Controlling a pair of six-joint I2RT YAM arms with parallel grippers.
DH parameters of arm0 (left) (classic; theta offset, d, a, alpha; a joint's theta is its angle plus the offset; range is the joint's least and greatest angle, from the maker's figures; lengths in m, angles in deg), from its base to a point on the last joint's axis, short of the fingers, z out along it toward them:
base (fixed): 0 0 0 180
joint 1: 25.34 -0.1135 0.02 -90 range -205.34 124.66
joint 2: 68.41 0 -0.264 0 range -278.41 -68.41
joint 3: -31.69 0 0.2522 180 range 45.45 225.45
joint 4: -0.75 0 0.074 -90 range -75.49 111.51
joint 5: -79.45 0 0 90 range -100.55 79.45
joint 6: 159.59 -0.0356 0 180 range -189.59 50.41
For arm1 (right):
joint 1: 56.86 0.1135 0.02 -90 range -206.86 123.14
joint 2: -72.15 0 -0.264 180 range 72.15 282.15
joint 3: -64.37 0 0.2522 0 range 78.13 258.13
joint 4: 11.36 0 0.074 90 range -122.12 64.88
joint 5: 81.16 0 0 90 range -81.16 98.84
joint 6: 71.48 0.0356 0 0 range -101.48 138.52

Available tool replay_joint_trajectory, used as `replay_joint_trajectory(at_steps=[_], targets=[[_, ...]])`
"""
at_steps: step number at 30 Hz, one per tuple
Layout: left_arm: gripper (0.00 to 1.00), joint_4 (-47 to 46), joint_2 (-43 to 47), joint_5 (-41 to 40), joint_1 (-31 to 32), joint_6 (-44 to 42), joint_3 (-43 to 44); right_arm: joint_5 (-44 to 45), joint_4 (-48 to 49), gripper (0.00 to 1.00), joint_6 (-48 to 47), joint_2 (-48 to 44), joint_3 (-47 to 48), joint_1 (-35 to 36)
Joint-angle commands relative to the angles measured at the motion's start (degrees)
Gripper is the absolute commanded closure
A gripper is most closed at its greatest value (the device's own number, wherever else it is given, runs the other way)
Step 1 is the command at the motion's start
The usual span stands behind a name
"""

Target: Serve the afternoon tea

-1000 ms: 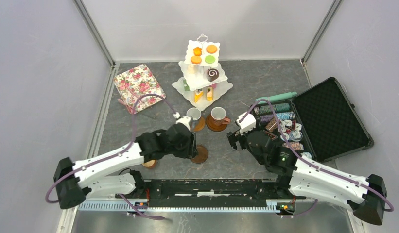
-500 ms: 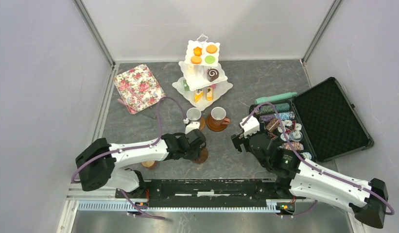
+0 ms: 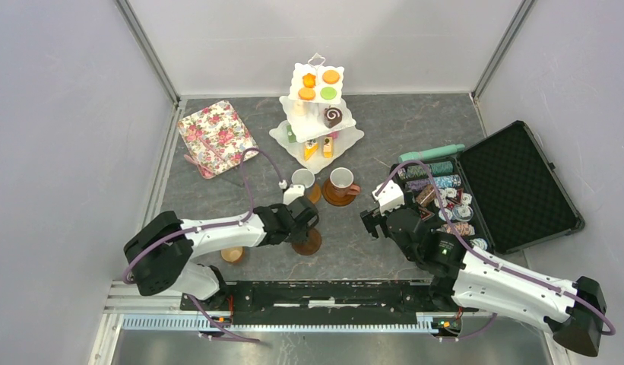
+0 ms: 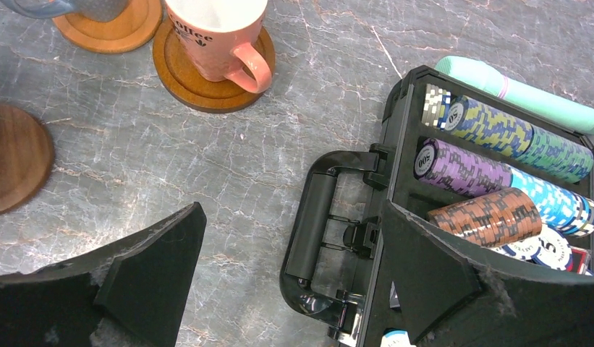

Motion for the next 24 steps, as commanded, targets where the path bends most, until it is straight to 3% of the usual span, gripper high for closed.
replay_joint_trajectory(at_steps=[1,13,18,24], targets=[[0.59,3.4,0.3,-4.7,-4.1,1.4,-2.1,0.9,2.1,0.02,-1.0,-0.1,0.5,-0.5],[0.56,0.4,-1.7,-2.6,-19.0,-5.2,-0.1,-0.3,1.2,0.02,0.2,-1.0,0.4,-1.1],[0.55,3.7,-0.7,-1.3,-19.9,-6.5,3.8,-0.9,-0.1,0.02,1.4,-2.0,0.7,-1.1],[0.5,1.2,7.1,3.3,-19.2,-5.1,-2.4,-1.9,0.0,0.02,3.3,-4.0,-0.5,-1.1]])
